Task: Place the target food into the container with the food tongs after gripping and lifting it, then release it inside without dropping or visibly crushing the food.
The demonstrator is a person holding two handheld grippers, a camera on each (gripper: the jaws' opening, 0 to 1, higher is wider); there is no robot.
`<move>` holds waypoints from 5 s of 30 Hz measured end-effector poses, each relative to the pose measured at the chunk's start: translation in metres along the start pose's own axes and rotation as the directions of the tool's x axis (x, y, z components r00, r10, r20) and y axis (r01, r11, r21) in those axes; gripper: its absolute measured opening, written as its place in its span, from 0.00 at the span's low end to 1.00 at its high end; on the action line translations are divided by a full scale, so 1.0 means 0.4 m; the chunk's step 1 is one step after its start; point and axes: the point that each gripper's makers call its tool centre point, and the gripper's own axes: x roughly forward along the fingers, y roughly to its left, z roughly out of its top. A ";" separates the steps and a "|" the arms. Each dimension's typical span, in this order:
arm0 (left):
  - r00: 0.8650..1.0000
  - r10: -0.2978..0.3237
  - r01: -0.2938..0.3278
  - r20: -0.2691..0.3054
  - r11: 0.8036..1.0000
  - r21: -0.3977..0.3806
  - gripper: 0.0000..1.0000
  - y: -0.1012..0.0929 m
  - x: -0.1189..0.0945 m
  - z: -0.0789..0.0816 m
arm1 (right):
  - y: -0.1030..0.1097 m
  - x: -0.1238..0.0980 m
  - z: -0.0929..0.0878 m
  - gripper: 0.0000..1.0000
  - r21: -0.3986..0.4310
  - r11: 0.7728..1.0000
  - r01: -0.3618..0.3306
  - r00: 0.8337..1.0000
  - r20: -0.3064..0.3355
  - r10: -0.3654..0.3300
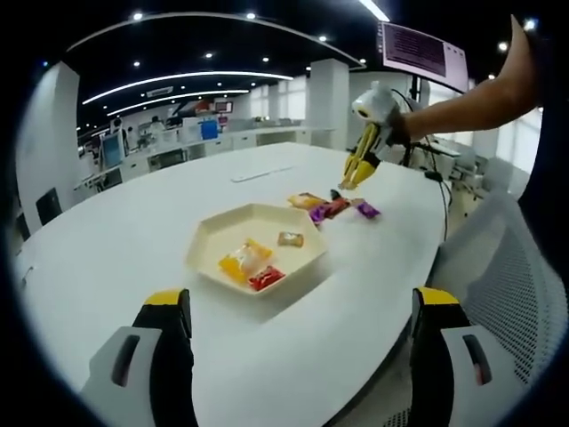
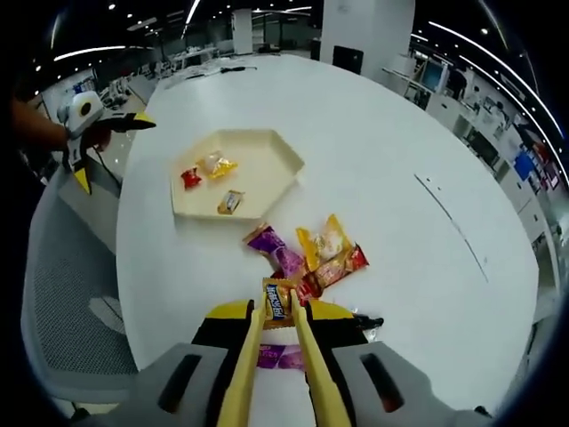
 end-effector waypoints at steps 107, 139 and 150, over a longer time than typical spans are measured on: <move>0.997 0.053 -0.054 0.057 0.998 0.011 0.97 0.026 -0.015 0.028 | 0.180 0.134 0.452 0.23 -0.260 0.961 -0.094 0.988 0.094 0.122; 0.997 0.062 -0.063 0.050 0.998 0.016 0.97 0.029 -0.015 0.026 | 0.145 0.098 0.437 0.24 -0.256 0.965 -0.062 0.987 0.124 0.097; 0.997 0.066 -0.067 0.036 0.997 0.026 0.96 0.029 -0.013 0.020 | 0.102 0.065 0.399 0.24 -0.230 0.972 -0.038 0.989 0.127 0.069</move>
